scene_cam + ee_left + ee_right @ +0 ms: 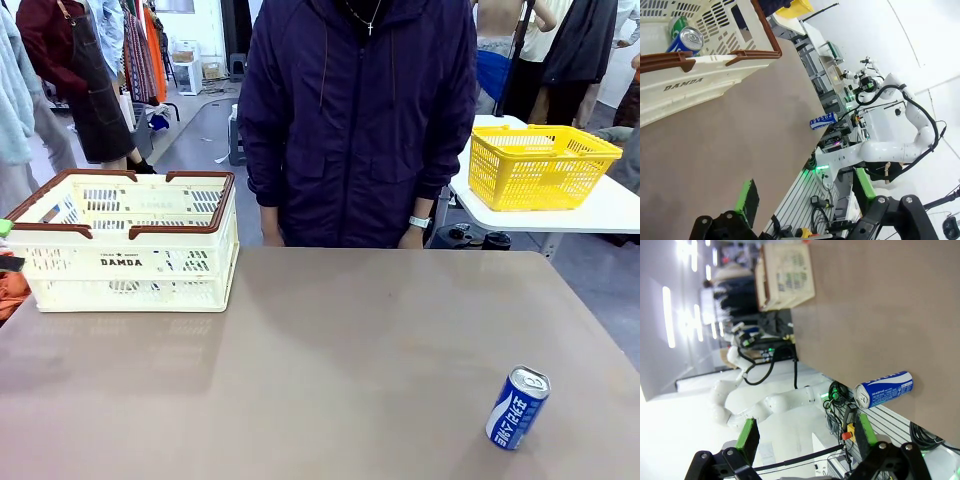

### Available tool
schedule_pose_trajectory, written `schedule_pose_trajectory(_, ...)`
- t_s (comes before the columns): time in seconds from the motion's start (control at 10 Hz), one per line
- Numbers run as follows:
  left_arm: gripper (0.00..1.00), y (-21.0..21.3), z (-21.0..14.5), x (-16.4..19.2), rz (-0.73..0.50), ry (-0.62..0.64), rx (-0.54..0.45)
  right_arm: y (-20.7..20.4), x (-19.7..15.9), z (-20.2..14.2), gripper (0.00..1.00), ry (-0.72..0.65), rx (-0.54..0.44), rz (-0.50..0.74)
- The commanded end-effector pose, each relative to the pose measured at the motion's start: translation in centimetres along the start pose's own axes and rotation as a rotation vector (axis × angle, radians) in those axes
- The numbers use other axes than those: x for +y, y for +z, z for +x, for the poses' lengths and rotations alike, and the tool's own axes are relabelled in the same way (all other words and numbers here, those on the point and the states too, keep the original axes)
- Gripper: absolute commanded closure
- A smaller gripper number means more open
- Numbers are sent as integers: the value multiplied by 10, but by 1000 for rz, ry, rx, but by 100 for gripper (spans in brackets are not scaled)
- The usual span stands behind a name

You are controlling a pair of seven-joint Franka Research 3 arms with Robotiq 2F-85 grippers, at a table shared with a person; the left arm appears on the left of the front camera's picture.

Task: Place the drinks into the Shopping basket.
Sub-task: Pick up one drink and place it into the Shopping basket.

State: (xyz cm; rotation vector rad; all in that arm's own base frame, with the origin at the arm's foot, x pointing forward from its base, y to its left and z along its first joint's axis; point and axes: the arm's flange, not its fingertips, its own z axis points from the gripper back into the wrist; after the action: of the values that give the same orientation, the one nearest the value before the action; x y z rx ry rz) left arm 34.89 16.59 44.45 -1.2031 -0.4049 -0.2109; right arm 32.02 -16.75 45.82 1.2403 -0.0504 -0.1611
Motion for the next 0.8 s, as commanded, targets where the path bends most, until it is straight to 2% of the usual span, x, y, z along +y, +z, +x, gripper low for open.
schedule_pose_trajectory(0.0, 0, 1, -2, -3, -7, -8, 3, 0, 0, 0, 0, 0, 0, 0)
schedule_pose_trajectory(0.1, 0, 1, -2, -3, -7, -8, 3, -27, 38, -9, 0, 60, 91, -177)
schedule_pose_trajectory(0.3, 0, 1, -2, -3, -7, -8, 3, -95, 108, -31, 0, 159, 185, -526)
schedule_pose_trajectory(0.4, 0, 1, -2, -3, -7, -8, 3, -139, 131, -46, 0, 201, 241, -731)
schedule_pose_trajectory(0.5, 0, 1, -2, -3, -7, -8, 3, -172, 138, -58, 0, 236, 283, -894)
schedule_pose_trajectory(0.7, 0, 1, -2, -3, -7, -8, 3, -211, 130, -80, 0, 317, 280, -1172)
